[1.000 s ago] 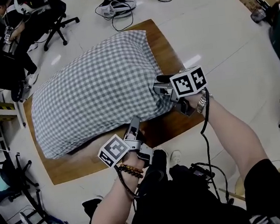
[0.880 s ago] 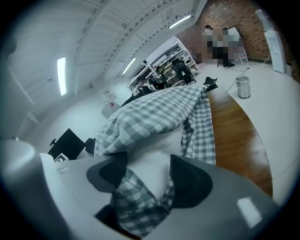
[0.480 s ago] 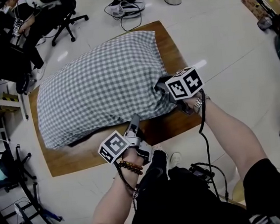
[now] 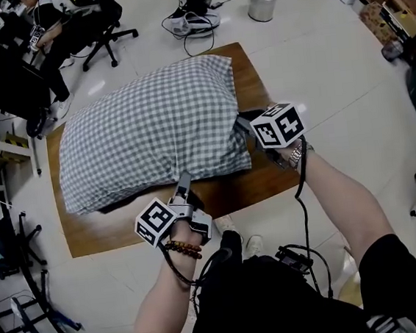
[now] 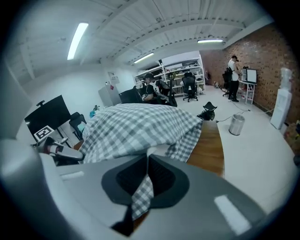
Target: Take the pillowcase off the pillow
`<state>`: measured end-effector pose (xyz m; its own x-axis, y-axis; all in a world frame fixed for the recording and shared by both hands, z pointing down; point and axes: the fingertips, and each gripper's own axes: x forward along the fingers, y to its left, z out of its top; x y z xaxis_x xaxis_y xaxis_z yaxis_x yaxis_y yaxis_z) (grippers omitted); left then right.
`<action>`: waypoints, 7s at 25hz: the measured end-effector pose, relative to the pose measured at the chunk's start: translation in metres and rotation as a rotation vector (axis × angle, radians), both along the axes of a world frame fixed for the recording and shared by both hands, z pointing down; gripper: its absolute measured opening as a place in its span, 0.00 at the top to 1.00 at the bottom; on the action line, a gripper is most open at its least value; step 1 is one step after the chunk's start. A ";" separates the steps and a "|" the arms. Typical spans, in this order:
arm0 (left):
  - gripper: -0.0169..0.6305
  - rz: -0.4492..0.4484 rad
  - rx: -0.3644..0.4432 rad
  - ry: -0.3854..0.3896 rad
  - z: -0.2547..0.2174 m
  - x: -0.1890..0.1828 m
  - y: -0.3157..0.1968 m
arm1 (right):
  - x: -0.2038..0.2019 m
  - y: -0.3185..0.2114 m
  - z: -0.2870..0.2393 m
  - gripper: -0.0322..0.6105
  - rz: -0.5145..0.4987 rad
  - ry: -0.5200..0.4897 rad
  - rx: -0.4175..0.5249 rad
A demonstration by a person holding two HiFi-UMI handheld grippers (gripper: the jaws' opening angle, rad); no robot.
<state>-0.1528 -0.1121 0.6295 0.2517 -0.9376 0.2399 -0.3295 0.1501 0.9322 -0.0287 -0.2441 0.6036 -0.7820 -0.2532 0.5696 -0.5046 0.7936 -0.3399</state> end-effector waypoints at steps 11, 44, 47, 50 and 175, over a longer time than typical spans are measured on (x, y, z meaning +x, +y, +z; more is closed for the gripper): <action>0.96 -0.116 0.058 -0.048 0.007 -0.016 0.045 | 0.039 0.018 0.011 0.94 0.039 0.080 0.125; 0.69 -0.076 -0.012 -0.257 -0.045 -0.011 0.061 | 0.067 0.035 -0.012 0.83 0.078 0.200 0.187; 0.69 -0.043 0.031 -0.339 -0.069 0.010 0.067 | 0.079 0.049 -0.024 0.83 0.082 0.164 0.206; 0.69 0.013 0.095 -0.438 -0.097 0.035 0.065 | 0.092 0.062 -0.038 0.83 0.078 0.130 0.241; 0.93 1.228 -0.361 -1.225 -0.103 -0.133 -0.273 | 0.059 -0.097 -0.040 0.92 0.239 -0.006 -0.151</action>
<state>-0.2862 -0.3851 0.5260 0.2372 -0.2271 0.9445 -0.8167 -0.5732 0.0673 0.0301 -0.3413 0.5632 -0.7135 -0.3432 0.6109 -0.6691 0.5924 -0.4487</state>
